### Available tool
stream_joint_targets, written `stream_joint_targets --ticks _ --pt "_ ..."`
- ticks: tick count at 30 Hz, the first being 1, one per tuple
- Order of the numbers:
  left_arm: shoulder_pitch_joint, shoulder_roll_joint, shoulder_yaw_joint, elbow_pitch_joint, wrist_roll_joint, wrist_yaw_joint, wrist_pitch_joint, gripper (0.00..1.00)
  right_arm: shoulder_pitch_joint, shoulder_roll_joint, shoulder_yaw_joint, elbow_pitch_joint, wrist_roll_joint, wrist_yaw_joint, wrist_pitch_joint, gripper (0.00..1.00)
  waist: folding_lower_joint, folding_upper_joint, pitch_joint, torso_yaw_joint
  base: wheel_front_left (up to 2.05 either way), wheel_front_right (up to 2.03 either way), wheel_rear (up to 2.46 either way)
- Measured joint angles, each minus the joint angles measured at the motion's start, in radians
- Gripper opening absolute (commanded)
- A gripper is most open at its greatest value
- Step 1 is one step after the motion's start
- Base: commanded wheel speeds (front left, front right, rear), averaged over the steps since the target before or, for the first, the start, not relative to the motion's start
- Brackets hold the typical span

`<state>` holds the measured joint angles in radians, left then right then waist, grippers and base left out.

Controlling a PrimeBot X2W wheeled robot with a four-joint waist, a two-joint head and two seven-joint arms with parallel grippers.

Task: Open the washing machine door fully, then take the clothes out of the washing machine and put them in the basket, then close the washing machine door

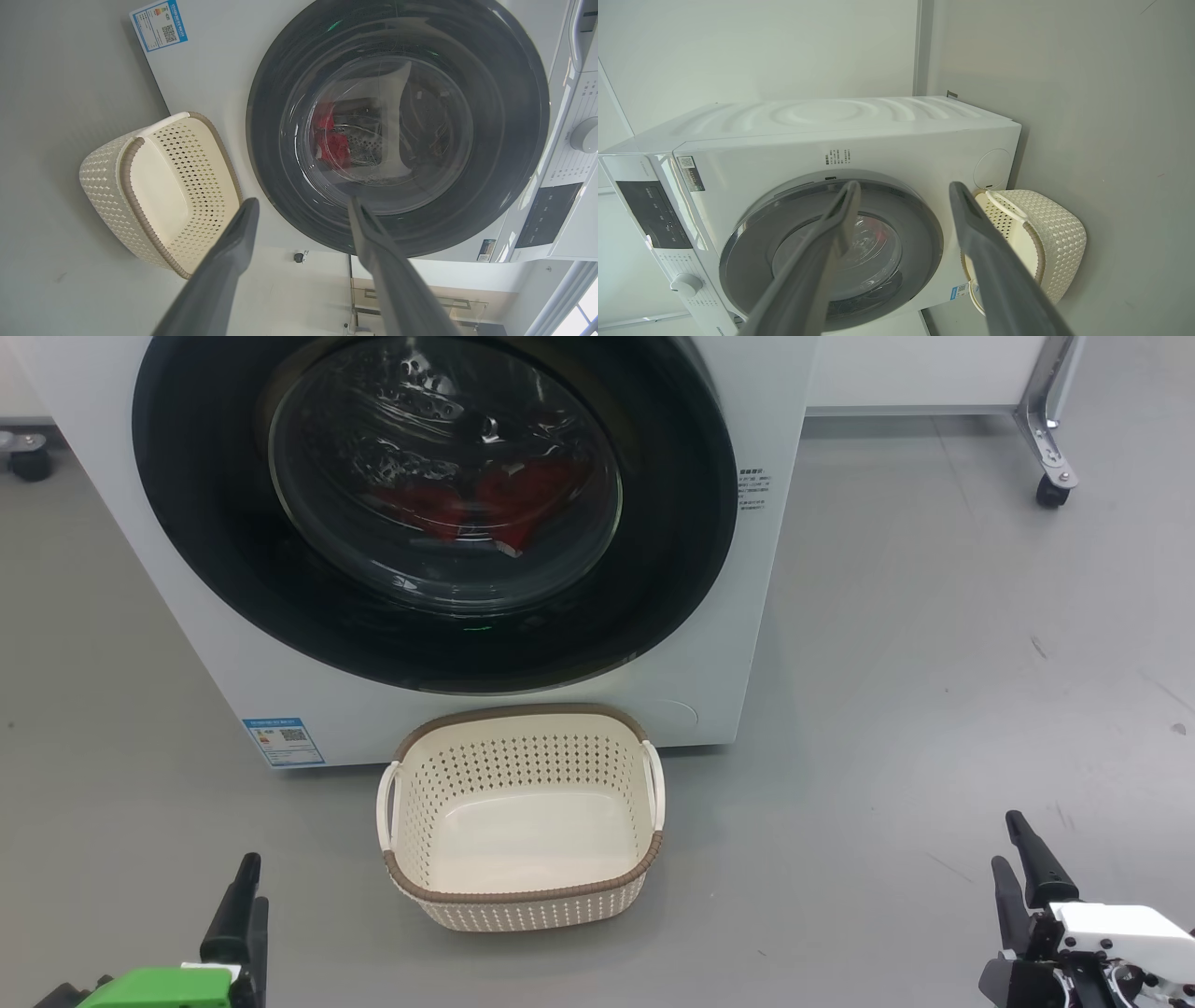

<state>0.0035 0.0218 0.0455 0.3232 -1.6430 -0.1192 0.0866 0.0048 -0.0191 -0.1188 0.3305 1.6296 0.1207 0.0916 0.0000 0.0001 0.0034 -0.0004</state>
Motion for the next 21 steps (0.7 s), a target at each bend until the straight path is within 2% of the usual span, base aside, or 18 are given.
stream_joint_targets --ticks 21 --pt "-0.002 0.0 -0.048 -0.045 0.015 0.0 -0.042 1.0 0.0 -0.013 0.008 -0.031 -0.04 0.0 -0.024 1.0 0.0 0.0 0.004 -0.001 0.0 0.0 0.0"
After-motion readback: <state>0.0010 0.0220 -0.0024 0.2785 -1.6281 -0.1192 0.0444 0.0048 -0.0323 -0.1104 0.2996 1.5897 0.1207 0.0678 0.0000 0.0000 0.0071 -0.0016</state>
